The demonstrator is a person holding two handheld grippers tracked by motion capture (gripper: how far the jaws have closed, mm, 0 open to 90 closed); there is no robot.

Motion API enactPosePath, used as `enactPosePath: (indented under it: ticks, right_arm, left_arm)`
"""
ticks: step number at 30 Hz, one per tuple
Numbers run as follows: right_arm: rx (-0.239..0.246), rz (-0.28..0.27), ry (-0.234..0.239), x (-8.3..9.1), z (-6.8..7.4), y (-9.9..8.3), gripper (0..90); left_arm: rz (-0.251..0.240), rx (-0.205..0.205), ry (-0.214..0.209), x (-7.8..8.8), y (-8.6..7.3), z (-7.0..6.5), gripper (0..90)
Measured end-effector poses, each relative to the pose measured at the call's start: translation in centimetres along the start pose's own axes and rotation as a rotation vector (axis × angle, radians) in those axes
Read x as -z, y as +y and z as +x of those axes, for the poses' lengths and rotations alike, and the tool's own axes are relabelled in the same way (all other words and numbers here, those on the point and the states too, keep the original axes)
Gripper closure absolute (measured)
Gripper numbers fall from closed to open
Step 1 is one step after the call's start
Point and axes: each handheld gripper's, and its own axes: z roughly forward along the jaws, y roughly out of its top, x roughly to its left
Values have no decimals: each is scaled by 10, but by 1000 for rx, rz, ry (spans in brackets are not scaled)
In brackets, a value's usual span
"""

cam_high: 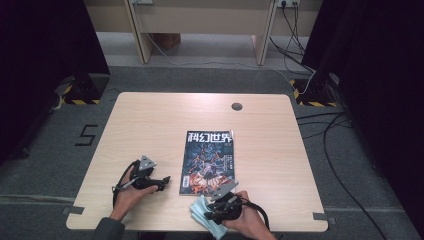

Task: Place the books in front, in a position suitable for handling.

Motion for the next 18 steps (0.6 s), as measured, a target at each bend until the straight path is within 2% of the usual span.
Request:
enactPosePath:
  ticks: [1, 5, 10, 15, 18]
  right_arm:
    - [3, -3, 12, 0, 0, 0, 732]
    - [0, -8, 26, -1, 2, 0, 791]
    - [-6, -27, 42, 2, -1, 2, 801]
    - [-31, -46, 28, 8, -7, 3, 801]
    - [-30, -50, 29, 8, -9, 2, 801]
  left_arm:
    - [-1, 1, 0, 0, 0, 0, 153]
    - [0, 0, 0, 0, 0, 0, 153]
    - [0, -1, 0, 0, 0, 0, 153]
    - [-1, -1, 0, 0, 0, 0, 153]
    - [-1, -1, -1, 0, 0, 0, 153]
